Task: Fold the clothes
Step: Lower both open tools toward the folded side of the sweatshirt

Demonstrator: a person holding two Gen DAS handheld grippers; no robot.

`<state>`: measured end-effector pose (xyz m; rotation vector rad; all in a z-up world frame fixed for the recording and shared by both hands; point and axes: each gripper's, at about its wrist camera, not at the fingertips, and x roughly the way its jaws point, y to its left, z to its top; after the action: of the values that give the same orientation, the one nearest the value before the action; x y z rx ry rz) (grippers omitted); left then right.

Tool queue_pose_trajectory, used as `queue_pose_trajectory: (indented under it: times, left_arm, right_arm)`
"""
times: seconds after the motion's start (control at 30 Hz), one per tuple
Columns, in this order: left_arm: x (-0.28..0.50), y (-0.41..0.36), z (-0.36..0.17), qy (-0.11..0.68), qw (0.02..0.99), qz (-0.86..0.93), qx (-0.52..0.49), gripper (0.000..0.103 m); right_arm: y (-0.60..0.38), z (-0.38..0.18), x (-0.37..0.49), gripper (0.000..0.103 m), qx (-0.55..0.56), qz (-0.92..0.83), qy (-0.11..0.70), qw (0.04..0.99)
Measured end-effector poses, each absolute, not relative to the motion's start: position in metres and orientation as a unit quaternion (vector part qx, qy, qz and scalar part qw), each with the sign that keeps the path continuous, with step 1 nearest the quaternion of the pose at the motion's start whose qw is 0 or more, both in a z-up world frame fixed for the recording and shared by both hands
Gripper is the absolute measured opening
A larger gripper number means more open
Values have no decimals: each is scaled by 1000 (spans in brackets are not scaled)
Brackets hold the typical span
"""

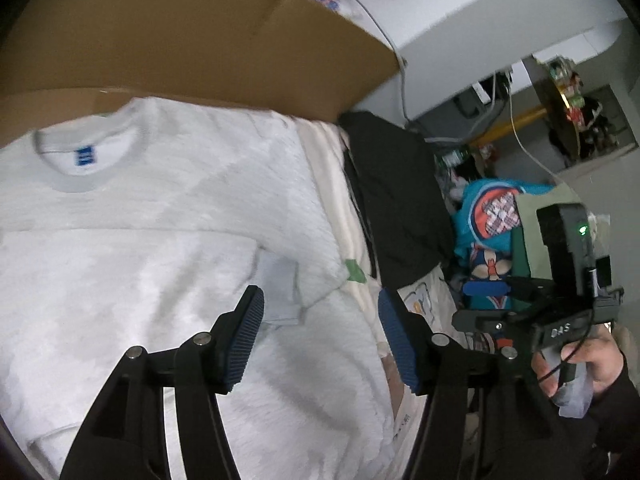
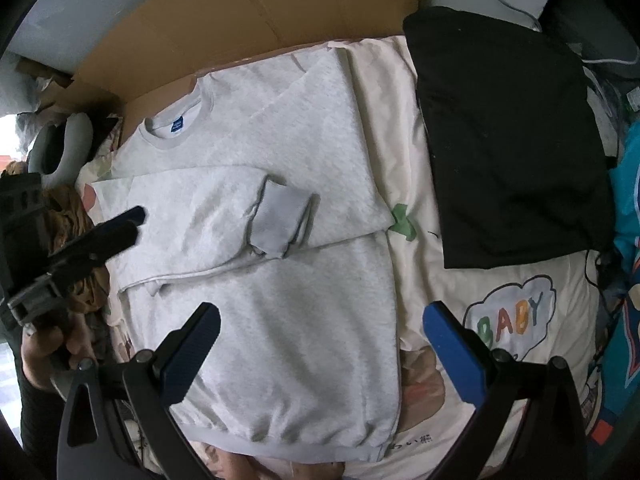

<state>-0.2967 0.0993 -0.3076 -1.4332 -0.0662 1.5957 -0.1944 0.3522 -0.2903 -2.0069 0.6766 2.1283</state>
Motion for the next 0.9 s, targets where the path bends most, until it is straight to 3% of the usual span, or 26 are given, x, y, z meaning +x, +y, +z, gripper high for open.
queue_pose_trajectory:
  times: [0.57, 0.9]
  left_arm:
    - [-320, -85, -299, -112, 349, 746, -557, 60]
    - [-310, -172, -323, -104, 272, 778, -556, 60]
  right_arm:
    - [334, -294, -210, 102, -664, 705, 247, 42]
    - [323, -302, -227, 102, -655, 715, 243, 17]
